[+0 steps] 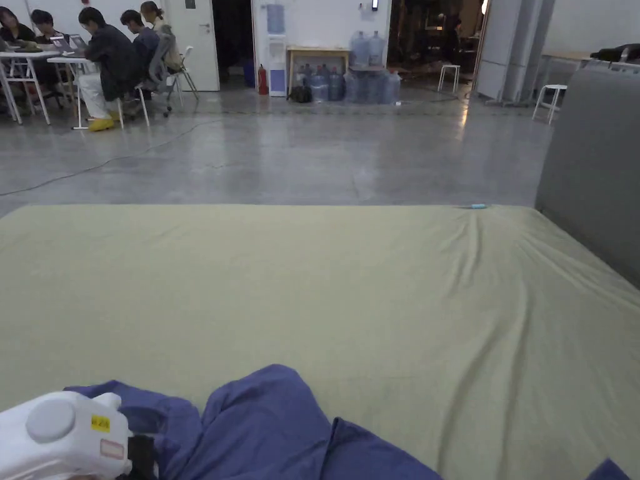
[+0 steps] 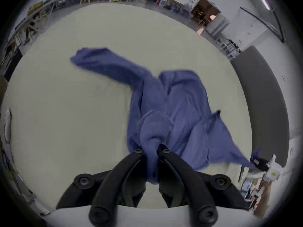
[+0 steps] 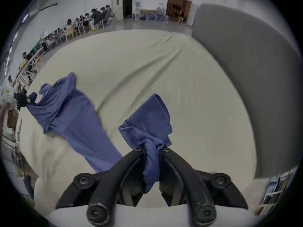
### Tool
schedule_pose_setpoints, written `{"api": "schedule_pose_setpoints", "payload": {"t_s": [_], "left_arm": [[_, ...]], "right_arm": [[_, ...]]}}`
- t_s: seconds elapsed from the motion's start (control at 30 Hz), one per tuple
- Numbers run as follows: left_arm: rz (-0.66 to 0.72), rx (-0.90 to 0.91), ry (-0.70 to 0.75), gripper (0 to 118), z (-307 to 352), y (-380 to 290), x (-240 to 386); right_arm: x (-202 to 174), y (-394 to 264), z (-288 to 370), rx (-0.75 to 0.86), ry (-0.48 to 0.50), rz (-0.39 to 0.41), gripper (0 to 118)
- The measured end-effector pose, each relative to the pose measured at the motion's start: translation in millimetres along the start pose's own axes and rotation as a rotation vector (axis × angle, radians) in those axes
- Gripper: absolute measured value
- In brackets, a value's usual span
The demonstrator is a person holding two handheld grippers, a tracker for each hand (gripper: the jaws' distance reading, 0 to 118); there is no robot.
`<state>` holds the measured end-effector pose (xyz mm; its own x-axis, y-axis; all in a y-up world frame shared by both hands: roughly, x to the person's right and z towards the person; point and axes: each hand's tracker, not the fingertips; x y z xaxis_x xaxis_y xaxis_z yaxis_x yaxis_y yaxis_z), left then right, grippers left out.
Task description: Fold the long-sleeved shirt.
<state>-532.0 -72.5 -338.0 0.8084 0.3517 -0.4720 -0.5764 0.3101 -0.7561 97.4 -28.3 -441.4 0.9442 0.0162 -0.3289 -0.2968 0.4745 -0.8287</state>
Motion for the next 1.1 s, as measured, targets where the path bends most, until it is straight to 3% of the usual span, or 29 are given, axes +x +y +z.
{"api": "schedule_pose_setpoints", "payload": {"t_s": [0.2,0.43,0.73,0.77,0.8,0.83,0.87,0.9,0.97,1.03,1.1], "left_arm": [[0.005,-0.009,-0.037,5,36.1,-68.1,-32.6],[0.005,-0.014,-0.044,5,58.3,-138.6,-57.9],[0.025,-0.047,0.055,5,26.2,-188.8,-80.2],[0.031,-0.035,0.051,10,26.8,-188.8,-77.1],[0.016,-0.027,0.067,28,30.4,-186.2,-72.4],[-0.023,-0.019,0.095,75,37.6,-182.3,-67.5],[-0.06,-0.001,0.121,107,50.2,-178.9,-61.2],[-0.084,0.056,0.112,118,63.9,-174.8,-56.7],[-0.095,0.236,0.016,115,97.2,-170.5,-48.5],[-0.091,0.253,0.039,116,115.5,-175.3,-45.7],[-0.098,0.237,0.05,116,120.0,-189.4,-35.2]], "right_arm": [[-4.9,-85.7,25.3,-0.04,-0.034,0.039,8],[-5.9,-161.7,31.4,-0.152,-0.037,-0.006,8],[-13.7,-185.5,-8.1,-0.212,-0.091,0.014,10],[-14.6,-180.8,-8.5,-0.215,-0.097,0.02,14],[-13.9,-173.6,-7.2,-0.238,-0.109,0.021,25],[-13.7,-166.6,-2.2,-0.26,-0.127,0.023,55],[-15.2,-160.5,8.1,-0.262,-0.154,0.034,77],[-18.3,-152.1,25.0,-0.219,-0.187,0.048,87],[-28.1,-139.7,66.8,-0.067,-0.203,0.045,87],[-37.3,-132.6,95.3,0.006,-0.158,0.015,87],[-50.9,-134.1,113.1,0.06,-0.092,-0.071,87]]}}
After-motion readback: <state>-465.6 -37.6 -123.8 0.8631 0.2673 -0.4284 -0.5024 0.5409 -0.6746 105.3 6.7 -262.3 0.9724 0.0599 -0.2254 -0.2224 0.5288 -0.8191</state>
